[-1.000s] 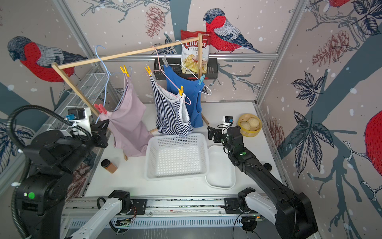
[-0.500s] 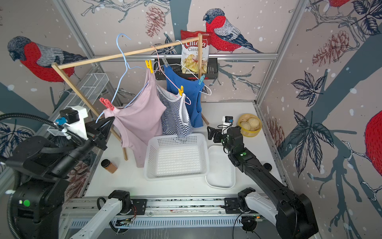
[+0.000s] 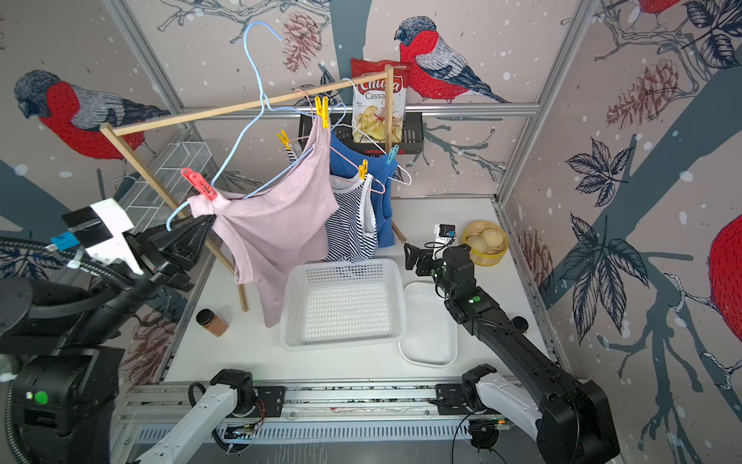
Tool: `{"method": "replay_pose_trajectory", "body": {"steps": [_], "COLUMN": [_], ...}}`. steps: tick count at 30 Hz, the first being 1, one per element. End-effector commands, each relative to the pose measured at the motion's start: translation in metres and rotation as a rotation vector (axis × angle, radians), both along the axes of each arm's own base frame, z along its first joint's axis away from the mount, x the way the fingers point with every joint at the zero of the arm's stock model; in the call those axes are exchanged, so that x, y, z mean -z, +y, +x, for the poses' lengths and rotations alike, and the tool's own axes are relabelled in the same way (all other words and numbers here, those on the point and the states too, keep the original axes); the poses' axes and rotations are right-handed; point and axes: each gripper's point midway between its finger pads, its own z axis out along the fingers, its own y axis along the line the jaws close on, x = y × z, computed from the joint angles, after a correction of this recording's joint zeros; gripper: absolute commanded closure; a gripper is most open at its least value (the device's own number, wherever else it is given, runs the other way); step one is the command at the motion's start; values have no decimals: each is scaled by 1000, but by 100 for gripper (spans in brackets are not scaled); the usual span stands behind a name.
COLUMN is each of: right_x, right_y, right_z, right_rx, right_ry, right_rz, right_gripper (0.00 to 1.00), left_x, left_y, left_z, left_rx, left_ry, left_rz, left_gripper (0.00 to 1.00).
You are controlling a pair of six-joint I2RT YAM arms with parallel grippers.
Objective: Remove the clothespins securing tank tops to the hanger
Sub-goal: Pick up the hanger from the clothesline.
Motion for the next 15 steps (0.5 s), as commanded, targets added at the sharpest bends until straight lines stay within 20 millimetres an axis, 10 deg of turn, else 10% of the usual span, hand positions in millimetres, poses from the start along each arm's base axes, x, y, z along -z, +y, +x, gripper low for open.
{"method": "replay_pose_trajectory", "body": {"steps": [1, 15], "right_x": [-5, 9], "right_y": [2, -11], "right_z": [3, 17], "right_rx": [-2, 23], "right_ry": [-18, 21], "right_rz": [9, 46], "right_gripper": [0, 0], "left_x": [-25, -25], "left_y": [-12, -42], "left_z": [-20, 12], "left_rx": [118, 388], "left_ry": [-125, -130], "left_rz": [-17, -52], "left_gripper": [100, 100]}}
